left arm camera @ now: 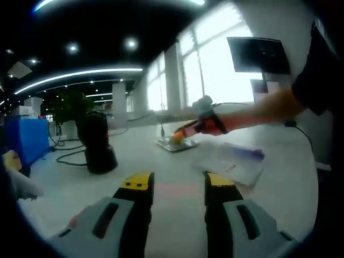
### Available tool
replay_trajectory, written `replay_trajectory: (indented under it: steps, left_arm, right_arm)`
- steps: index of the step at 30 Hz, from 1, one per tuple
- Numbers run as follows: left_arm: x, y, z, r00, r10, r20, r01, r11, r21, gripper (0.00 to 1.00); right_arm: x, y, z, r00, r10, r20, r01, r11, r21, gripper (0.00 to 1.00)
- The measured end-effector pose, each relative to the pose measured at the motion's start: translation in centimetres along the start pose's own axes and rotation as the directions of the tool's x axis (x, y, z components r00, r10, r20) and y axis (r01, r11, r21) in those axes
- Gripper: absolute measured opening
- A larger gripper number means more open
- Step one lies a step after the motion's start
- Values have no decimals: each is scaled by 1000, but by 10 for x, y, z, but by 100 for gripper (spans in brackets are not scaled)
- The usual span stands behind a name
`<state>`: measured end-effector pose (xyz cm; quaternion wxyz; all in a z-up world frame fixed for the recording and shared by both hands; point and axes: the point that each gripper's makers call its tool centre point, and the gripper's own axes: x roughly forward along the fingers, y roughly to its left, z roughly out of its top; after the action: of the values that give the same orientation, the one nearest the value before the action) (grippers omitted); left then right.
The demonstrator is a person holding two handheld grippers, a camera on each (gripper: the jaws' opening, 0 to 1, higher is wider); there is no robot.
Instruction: Clip sheet goods on table flip sheet goods clip sheet goods scan sheet goods put sheet goods back to table
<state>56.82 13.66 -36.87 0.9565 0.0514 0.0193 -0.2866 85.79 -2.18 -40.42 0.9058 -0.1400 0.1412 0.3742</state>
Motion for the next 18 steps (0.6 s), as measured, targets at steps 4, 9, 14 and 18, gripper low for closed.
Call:
replay_trajectory:
  steps: [4,9,14,18]
  left_arm:
    - [0,0,0,1000,2,2,-2,1000,-1,30]
    - [0,1,0,1000,2,1,-2,1000,-3,30]
    - [0,1,1,1000,4,5,-4,1000,-6,30]
    - [0,1,-1,1000,5,-3,-5,1000,-2,30]
  right_arm:
    - [1,2,-4,1000,14,-8,-14,999,40,51]
    - [5,1,-11,999,35,-14,-33,990,135,53]
    - [5,1,-12,999,41,-10,-39,985,171,53]
    - [4,4,-13,999,44,-5,-42,982,184,53]
